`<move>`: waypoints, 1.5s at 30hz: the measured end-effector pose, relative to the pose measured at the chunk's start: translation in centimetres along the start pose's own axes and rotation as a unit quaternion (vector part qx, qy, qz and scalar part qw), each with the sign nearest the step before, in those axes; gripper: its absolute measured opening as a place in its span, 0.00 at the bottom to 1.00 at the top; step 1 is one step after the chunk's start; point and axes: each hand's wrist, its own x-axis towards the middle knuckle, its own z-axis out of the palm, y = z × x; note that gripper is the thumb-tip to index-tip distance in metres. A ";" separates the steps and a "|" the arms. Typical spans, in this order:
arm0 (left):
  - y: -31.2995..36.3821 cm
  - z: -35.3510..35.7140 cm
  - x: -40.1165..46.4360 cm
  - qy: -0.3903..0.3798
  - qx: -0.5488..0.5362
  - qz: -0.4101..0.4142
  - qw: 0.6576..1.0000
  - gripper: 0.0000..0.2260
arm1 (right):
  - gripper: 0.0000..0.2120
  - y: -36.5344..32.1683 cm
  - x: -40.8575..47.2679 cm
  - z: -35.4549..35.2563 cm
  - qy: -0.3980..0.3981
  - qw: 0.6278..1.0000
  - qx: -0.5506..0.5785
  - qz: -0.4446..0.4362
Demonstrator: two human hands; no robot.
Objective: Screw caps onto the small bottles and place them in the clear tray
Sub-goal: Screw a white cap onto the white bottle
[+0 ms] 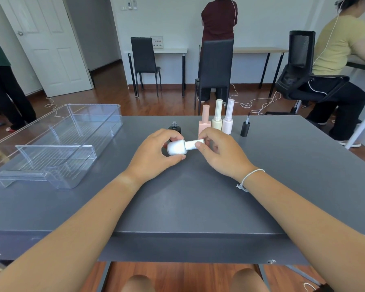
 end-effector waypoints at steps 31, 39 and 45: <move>0.1 0.0 0.0 -0.018 -0.015 -0.005 1.000 0.16 | 0.08 0.3 0.2 0.1 0.009 1.000 -0.002 -0.014; -0.4 -0.1 0.6 0.078 -0.102 -0.098 0.987 0.07 | 0.06 -0.5 2.3 -2.7 0.074 0.997 0.022 -0.009; -1.6 0.0 1.9 0.046 -0.087 -0.207 0.973 0.19 | 0.08 -2.3 7.3 -5.4 0.078 0.997 -0.008 -0.013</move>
